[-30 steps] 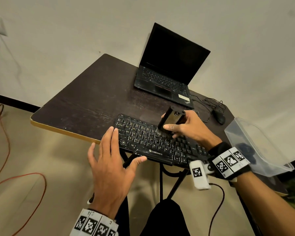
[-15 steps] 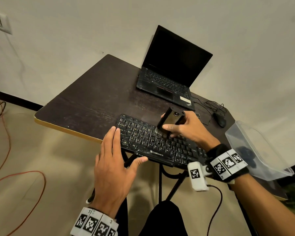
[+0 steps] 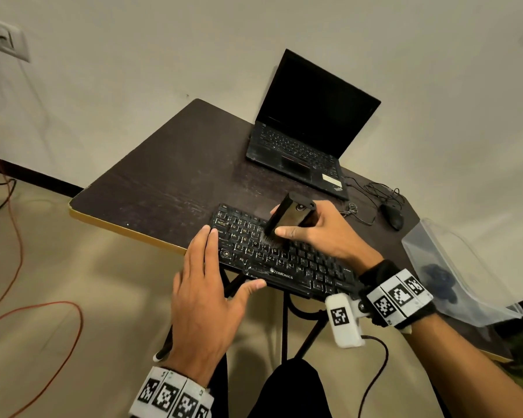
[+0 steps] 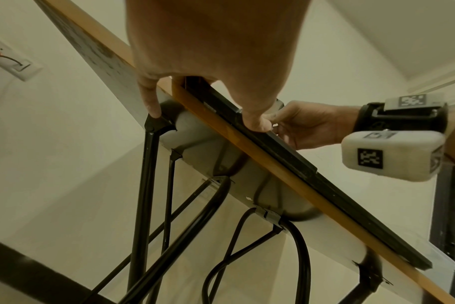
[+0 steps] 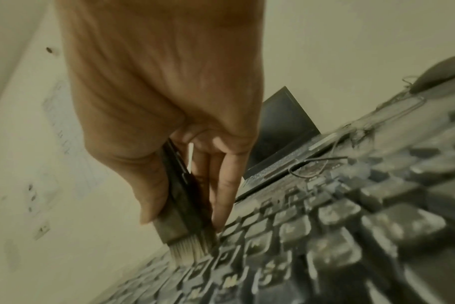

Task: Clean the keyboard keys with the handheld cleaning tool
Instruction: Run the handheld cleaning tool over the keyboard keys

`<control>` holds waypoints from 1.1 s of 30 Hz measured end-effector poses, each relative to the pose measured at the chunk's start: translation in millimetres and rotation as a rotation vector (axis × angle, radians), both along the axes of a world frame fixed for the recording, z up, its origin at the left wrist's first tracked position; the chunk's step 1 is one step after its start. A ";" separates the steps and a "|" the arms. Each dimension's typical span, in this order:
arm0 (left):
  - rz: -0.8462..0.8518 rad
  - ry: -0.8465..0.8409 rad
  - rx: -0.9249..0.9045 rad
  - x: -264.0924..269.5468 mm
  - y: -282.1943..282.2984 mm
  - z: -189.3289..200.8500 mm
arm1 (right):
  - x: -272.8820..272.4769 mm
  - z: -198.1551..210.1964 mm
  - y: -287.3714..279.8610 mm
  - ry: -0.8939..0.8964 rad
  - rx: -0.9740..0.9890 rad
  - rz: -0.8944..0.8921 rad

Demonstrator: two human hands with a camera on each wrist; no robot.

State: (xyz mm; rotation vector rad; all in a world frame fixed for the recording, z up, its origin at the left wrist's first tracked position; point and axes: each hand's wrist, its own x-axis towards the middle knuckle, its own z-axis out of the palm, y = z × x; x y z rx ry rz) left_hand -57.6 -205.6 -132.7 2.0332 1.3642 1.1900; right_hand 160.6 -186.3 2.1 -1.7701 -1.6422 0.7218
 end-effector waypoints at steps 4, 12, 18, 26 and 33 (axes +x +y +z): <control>-0.005 0.011 0.002 -1.2 -0.1 0.0 | 0.8 2.6 5.2 -0.041 0.032 -0.079; -0.019 0.024 -0.015 -2.7 -0.1 0.1 | -2.2 3.3 6.0 -0.071 0.016 -0.070; -0.022 0.025 -0.015 -2.9 -1.5 2.0 | -1.9 3.1 9.8 -0.058 0.019 -0.075; -0.036 0.025 -0.036 -3.2 1.3 1.8 | -7.0 4.5 18.2 -0.008 0.003 -0.065; -0.045 0.029 -0.040 -3.5 1.2 2.1 | -11.9 4.9 24.9 0.007 -0.028 -0.043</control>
